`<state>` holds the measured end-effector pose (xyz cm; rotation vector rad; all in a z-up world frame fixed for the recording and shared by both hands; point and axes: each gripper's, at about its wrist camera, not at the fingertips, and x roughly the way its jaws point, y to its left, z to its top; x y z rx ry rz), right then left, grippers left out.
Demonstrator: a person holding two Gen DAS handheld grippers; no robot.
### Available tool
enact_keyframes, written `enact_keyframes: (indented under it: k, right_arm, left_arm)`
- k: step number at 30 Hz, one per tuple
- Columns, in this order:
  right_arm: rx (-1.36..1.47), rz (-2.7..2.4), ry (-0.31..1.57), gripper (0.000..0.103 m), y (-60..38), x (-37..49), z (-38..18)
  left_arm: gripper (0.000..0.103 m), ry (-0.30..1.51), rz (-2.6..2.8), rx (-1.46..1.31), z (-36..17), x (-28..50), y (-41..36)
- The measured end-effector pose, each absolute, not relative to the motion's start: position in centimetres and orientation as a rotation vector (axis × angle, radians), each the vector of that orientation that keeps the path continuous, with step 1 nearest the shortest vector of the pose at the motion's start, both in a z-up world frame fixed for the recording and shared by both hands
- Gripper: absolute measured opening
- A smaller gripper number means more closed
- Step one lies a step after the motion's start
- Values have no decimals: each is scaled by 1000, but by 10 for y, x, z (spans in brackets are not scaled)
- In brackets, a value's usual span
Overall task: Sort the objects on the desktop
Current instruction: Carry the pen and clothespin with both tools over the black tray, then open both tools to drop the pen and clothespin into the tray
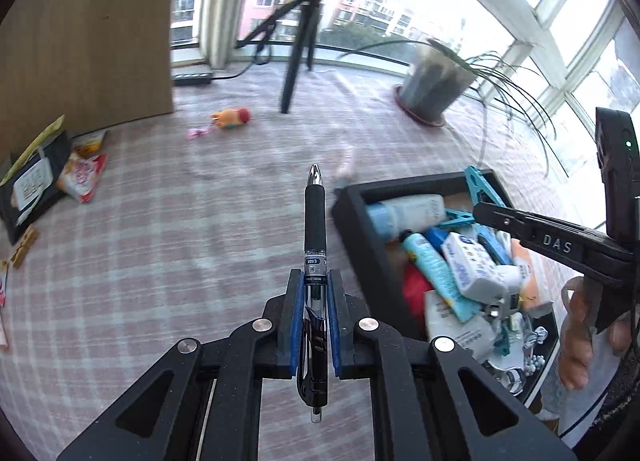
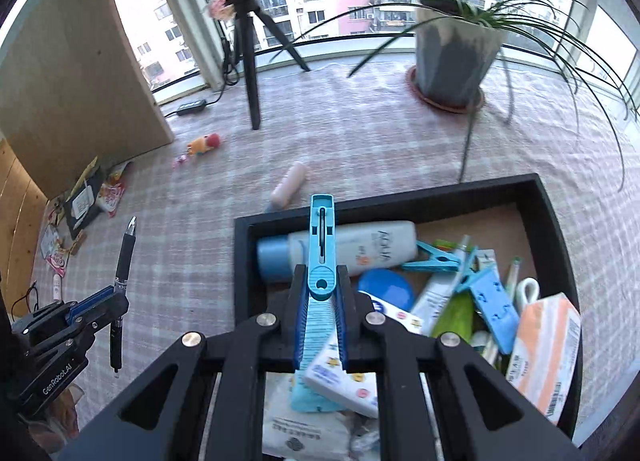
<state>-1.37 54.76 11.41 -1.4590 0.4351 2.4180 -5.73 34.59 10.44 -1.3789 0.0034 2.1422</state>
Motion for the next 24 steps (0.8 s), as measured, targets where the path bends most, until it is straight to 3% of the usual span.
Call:
enact_keyframes:
  k: [11,24]
  right_arm:
    - [-1385,2302,519,12,608,36,115]
    - [-1321,2266,551,13,629,63,122]
  left_arm:
    - [10,115,1934,-1309,124,-11,448]
    - [11,233,1811,-1262,136,39,500]
